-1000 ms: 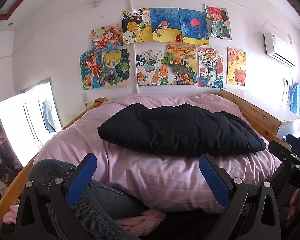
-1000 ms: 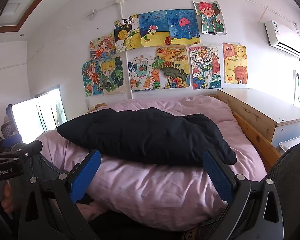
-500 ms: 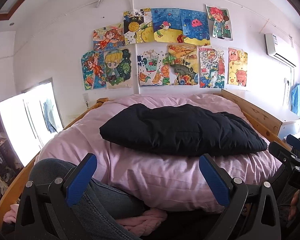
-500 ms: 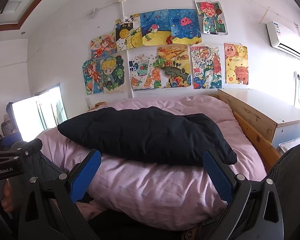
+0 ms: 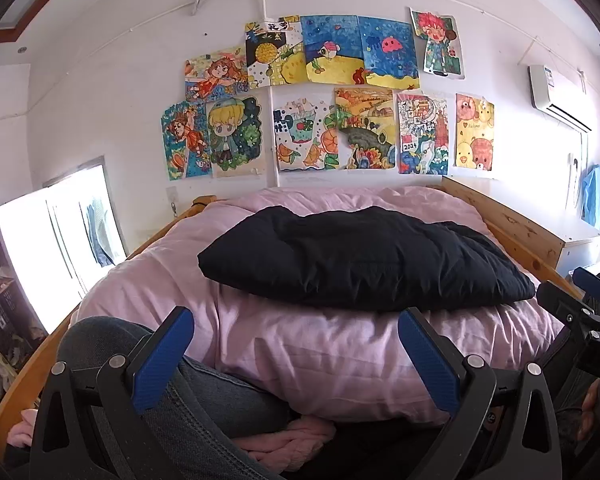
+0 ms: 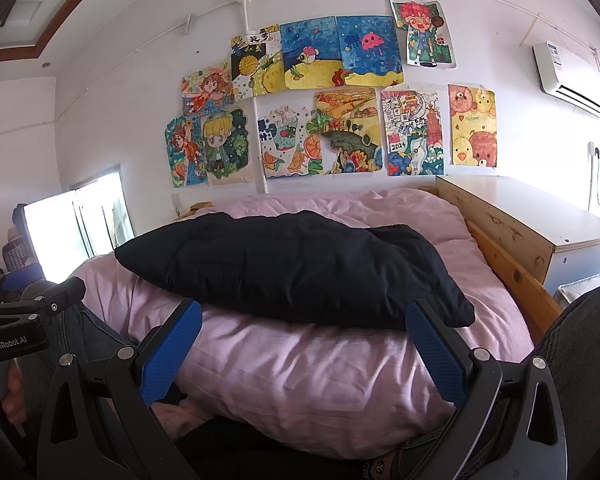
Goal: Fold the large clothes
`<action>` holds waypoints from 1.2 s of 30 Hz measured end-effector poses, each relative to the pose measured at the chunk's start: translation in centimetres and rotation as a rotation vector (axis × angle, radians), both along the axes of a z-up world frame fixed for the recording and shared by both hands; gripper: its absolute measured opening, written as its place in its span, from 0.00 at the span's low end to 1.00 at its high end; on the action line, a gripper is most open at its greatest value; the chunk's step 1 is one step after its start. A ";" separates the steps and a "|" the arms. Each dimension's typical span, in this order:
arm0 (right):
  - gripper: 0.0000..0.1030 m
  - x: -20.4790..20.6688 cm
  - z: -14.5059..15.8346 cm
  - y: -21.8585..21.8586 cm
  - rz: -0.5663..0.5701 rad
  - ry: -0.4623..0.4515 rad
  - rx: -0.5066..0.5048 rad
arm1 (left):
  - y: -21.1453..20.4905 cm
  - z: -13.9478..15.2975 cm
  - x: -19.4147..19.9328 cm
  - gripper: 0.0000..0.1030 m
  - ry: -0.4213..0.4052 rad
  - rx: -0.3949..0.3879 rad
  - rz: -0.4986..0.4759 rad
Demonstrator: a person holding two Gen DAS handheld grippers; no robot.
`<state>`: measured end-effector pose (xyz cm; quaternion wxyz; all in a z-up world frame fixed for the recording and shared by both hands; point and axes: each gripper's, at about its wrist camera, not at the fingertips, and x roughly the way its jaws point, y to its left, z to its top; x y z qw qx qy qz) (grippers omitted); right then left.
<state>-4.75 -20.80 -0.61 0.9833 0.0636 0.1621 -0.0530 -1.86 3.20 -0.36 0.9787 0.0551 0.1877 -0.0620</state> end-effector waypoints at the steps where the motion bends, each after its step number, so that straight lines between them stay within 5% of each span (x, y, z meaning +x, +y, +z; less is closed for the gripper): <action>1: 0.98 0.0 0.0 0.0 0.001 0.000 0.000 | 0.0 0.0 0.0 1.00 -0.001 0.001 0.001; 36: 0.98 -0.1 -0.3 -0.3 -0.005 -0.001 0.008 | 0.2 0.0 0.1 1.00 -0.004 0.003 -0.003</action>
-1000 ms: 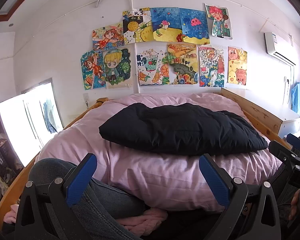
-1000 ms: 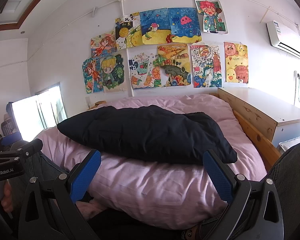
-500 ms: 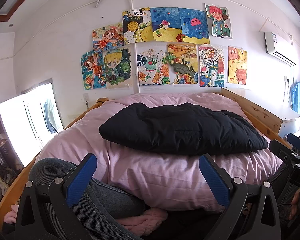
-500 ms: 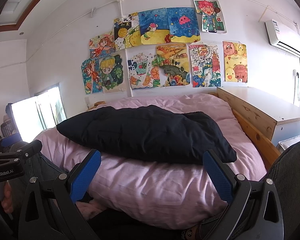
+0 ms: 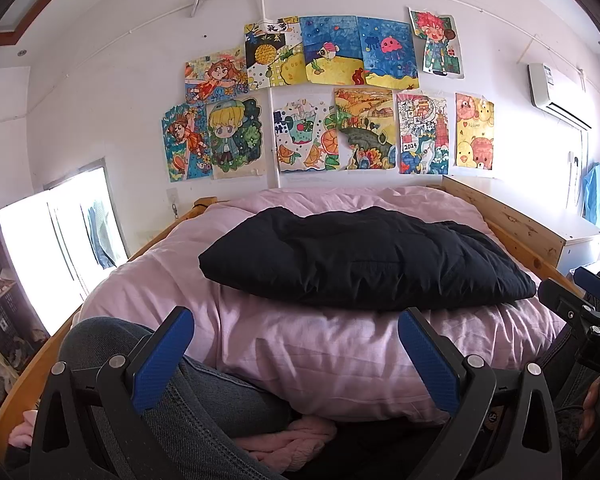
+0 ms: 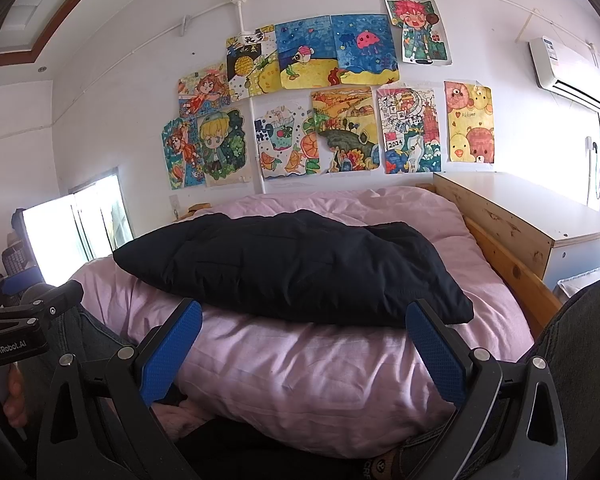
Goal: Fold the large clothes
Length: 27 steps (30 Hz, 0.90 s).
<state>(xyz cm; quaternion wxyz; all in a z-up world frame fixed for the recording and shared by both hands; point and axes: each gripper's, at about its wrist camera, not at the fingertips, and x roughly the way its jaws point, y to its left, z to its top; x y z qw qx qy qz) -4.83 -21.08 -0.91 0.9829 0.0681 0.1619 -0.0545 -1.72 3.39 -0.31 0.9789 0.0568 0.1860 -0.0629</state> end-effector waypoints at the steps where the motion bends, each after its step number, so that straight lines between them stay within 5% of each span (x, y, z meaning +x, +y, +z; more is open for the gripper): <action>1: 0.98 0.0 0.0 0.0 0.000 0.000 0.000 | 0.0 0.0 0.0 1.00 0.000 0.000 -0.001; 27: 0.98 0.0 0.0 0.1 -0.001 0.002 0.002 | 0.2 0.0 0.1 1.00 -0.002 0.002 -0.003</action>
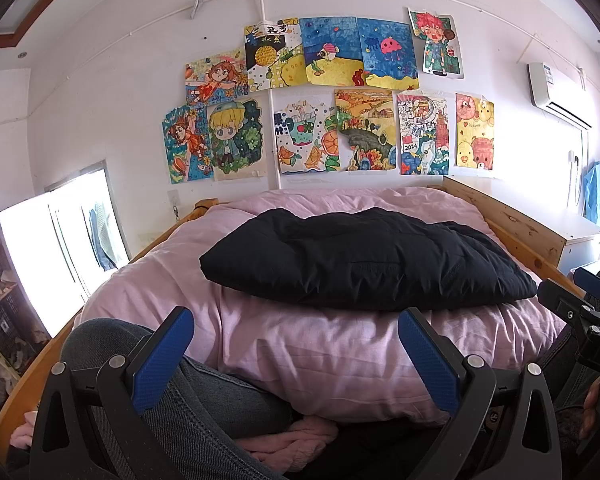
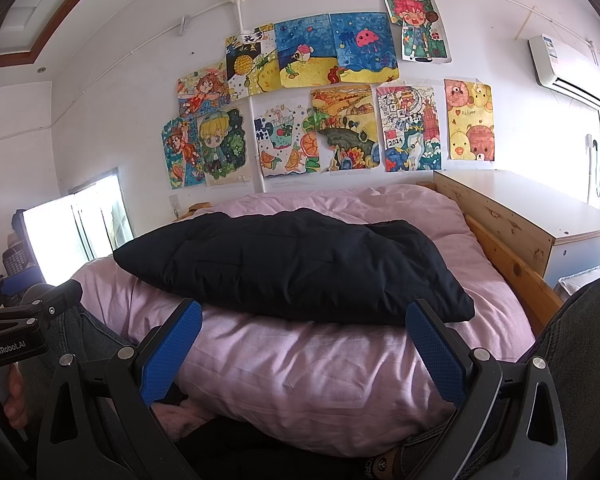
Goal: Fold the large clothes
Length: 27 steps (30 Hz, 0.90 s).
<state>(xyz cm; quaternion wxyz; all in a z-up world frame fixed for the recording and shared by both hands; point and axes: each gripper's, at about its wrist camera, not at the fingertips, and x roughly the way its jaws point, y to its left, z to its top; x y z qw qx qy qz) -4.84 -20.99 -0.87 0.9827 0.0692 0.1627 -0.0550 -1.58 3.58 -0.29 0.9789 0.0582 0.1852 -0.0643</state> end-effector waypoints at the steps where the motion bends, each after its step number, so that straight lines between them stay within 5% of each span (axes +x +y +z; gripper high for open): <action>1: 0.98 0.0 0.0 0.0 0.000 0.001 0.000 | 0.0 0.0 0.0 1.00 0.000 0.000 0.000; 27: 0.98 -0.1 -0.2 0.3 -0.001 0.002 0.002 | 0.1 -0.2 0.2 1.00 0.013 0.009 0.011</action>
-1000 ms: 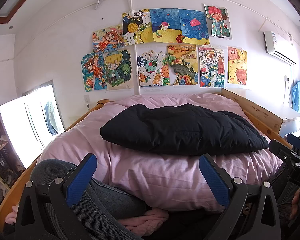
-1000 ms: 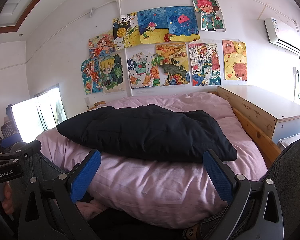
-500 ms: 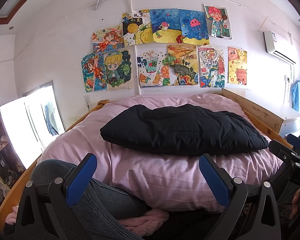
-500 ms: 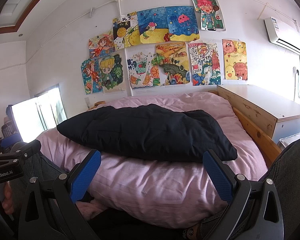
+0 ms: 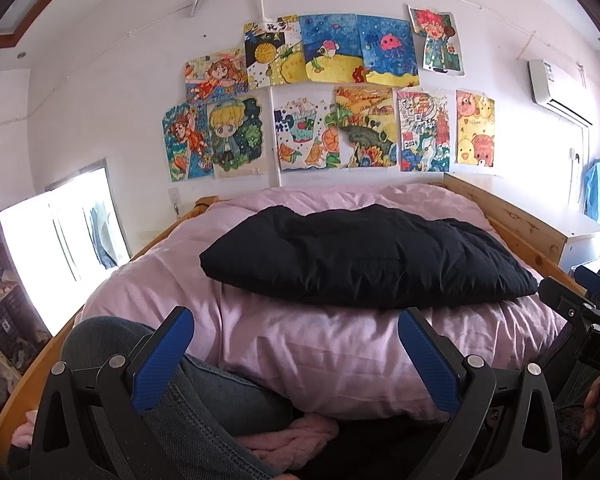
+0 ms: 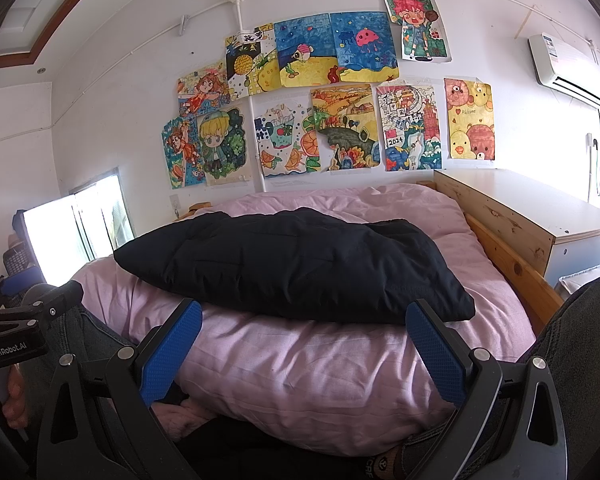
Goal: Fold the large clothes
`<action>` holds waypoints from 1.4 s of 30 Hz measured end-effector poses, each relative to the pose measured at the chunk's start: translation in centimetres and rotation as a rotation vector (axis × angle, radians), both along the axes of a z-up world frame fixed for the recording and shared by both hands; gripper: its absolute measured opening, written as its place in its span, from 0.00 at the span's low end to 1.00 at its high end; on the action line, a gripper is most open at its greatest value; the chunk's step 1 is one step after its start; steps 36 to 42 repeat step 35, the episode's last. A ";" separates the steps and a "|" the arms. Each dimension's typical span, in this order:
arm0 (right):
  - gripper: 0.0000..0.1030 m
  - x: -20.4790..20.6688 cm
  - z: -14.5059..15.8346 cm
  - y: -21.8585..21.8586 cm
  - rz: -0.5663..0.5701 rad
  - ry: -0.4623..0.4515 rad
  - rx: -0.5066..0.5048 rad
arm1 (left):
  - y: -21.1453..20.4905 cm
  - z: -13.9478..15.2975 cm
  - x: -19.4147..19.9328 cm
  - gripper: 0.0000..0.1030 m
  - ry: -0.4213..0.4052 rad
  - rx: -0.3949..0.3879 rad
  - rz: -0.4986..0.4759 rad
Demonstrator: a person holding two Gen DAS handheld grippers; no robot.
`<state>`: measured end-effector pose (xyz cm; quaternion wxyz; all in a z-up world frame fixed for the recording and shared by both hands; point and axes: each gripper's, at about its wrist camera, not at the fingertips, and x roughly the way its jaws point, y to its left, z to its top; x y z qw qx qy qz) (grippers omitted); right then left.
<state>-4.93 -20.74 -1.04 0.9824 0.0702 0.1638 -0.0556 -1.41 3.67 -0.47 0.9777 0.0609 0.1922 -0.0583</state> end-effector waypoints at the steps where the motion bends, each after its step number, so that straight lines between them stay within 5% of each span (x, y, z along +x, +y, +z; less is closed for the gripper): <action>1: 0.98 0.0 0.0 0.0 0.000 0.000 0.000 | 0.0 0.0 0.0 1.00 0.000 0.004 0.003; 42: 0.98 -0.1 -1.1 1.3 0.002 0.017 0.009 | 1.1 0.0 0.8 1.00 0.006 0.033 0.003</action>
